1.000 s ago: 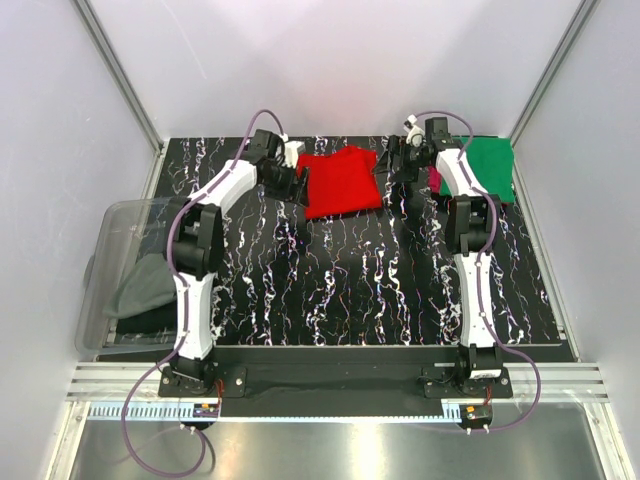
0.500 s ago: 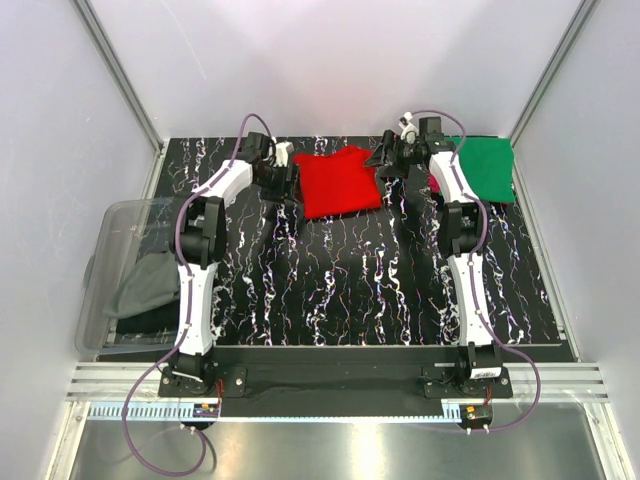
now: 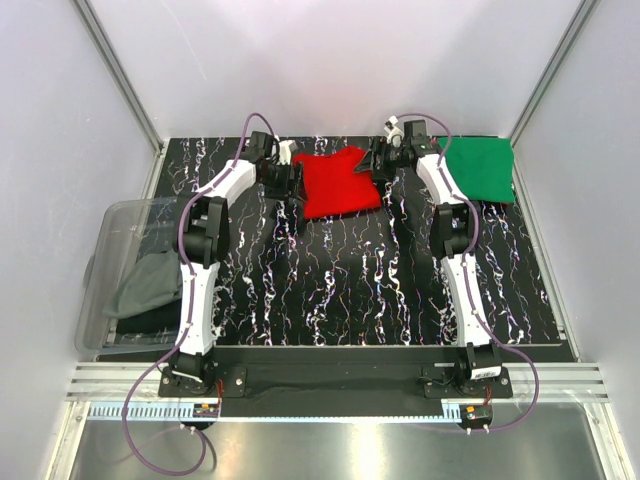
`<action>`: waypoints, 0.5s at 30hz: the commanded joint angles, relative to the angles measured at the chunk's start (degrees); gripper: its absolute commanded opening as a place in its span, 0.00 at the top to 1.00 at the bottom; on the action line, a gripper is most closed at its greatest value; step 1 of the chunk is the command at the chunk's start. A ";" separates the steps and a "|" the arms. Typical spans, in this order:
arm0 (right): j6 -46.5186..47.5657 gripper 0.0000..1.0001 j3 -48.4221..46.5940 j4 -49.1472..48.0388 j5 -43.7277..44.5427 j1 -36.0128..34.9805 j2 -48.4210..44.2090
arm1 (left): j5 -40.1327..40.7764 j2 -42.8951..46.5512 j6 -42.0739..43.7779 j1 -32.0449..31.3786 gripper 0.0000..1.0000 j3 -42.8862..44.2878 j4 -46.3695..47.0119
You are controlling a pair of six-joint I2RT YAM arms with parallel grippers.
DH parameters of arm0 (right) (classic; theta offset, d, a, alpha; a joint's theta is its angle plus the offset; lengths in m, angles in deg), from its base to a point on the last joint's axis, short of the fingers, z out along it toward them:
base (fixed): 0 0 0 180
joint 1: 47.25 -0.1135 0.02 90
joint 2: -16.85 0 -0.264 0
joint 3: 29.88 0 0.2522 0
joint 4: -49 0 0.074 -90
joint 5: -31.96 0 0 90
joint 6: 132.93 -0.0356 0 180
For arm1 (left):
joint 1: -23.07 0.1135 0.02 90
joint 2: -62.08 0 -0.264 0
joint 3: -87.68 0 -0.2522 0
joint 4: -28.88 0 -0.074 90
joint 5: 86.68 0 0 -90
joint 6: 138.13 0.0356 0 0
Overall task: Fold and stack the t-shirts
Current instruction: Neatly place the folded tshirt to the corner
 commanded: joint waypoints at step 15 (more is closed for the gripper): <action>9.22 1.00 -0.76 10.10 5.46 -1.53 -1.04 | -0.48 7.46 2.04 1.39 0.24 -1.82 -2.15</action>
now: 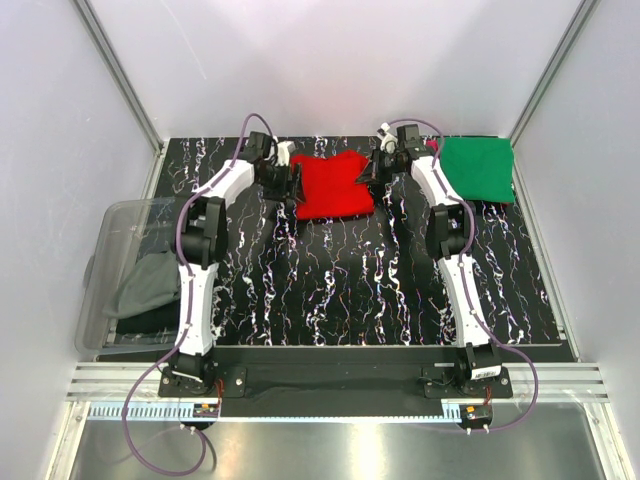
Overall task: Fold and stack the t-shirts
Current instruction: Neatly place the folded tshirt to the corner
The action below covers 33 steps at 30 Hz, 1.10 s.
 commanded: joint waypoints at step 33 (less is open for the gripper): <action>33.09 1.00 -3.98 15.18 30.26 12.18 -19.02 | -3.43 9.64 17.30 1.66 0.31 5.49 -17.99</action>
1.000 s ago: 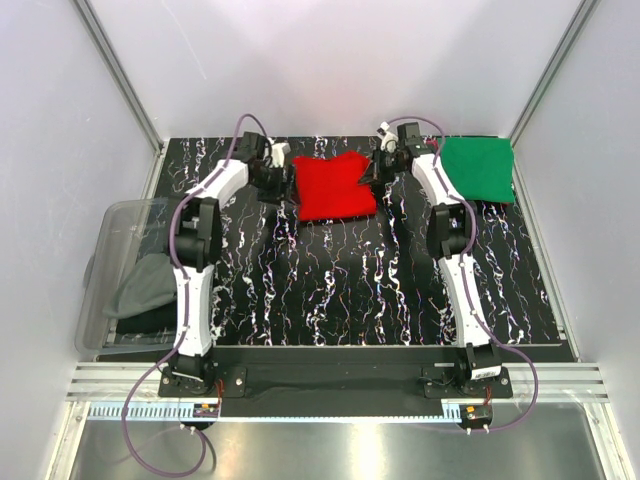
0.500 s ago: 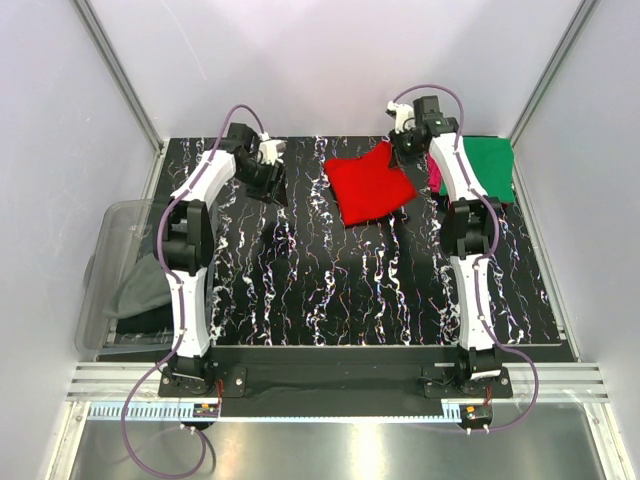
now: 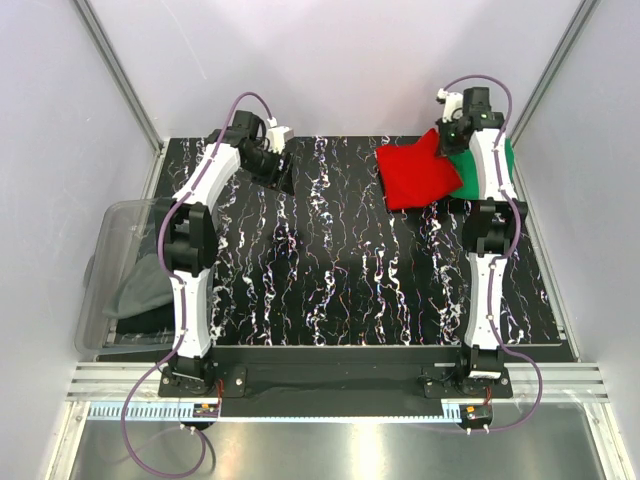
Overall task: Fold and stack the t-shirts
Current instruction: Neatly place the folded tshirt to the corner
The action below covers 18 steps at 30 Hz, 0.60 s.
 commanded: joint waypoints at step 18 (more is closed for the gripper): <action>-0.14 1.00 -5.09 -3.43 4.35 4.94 -7.91 | -1.16 -0.64 -0.09 -2.55 0.31 0.81 0.72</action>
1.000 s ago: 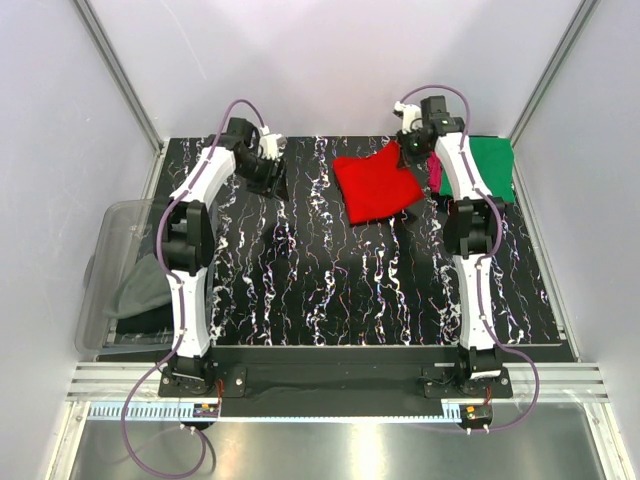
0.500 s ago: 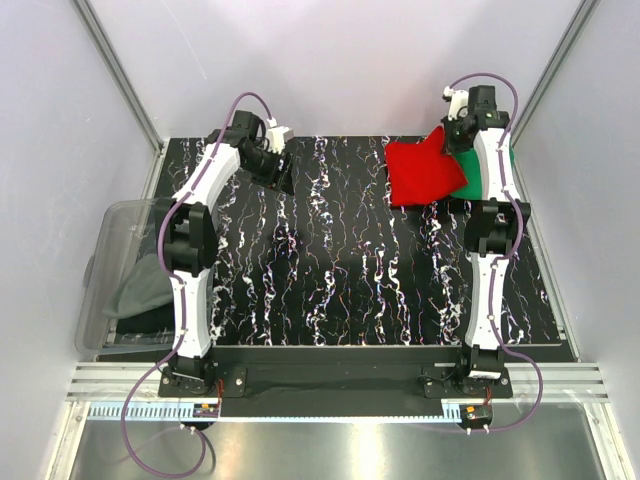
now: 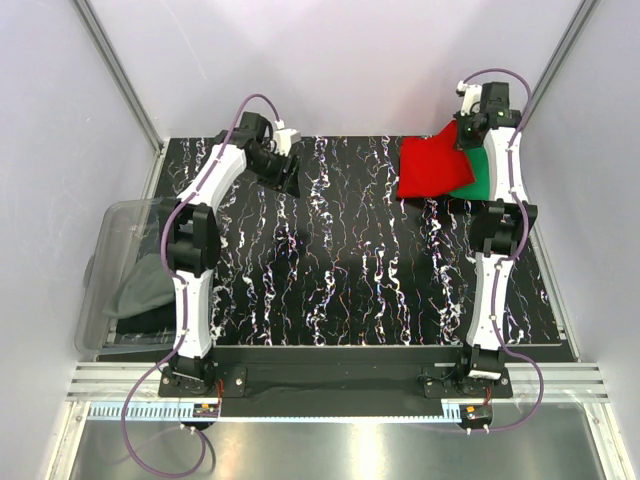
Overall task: Fold and stack the t-shirts
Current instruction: Neatly place the folded tshirt to the corner
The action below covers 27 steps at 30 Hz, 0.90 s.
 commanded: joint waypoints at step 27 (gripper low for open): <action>1.02 1.00 0.03 -2.05 -0.77 2.04 -14.00 | -3.29 -0.95 -2.02 -2.12 0.31 1.52 2.39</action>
